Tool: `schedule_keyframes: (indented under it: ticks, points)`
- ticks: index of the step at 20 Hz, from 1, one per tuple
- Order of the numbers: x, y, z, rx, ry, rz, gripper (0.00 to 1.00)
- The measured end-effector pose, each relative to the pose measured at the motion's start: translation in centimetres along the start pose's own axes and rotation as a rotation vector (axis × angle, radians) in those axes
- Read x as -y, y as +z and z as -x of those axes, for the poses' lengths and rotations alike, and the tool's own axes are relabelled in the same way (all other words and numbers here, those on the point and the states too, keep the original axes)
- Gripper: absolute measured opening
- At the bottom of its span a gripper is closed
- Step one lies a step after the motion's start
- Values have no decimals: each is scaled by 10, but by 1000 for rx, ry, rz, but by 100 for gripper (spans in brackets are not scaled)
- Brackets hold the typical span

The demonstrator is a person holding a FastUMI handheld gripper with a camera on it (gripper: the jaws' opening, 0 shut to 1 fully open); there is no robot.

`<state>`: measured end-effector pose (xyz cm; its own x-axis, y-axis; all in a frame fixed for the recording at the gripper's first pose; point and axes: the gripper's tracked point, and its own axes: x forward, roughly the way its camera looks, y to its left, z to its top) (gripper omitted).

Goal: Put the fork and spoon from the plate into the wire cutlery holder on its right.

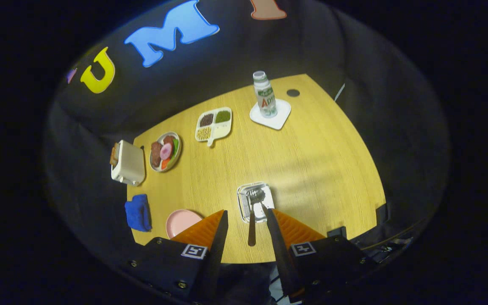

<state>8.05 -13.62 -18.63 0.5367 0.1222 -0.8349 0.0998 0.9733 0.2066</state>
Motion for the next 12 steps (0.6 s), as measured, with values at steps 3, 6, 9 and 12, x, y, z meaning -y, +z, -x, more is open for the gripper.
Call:
schedule_keyframes:
  ticks: [3, 6, 9, 12]
  points:
    - [-7, 48, 25, 289, -8, 21, 57]
    - [-14, 95, 74, 614, -45, 74, 57]
    - [-19, 123, 123, 830, -124, 159, 57]
    - [-24, 131, 155, 955, -186, 234, 57]
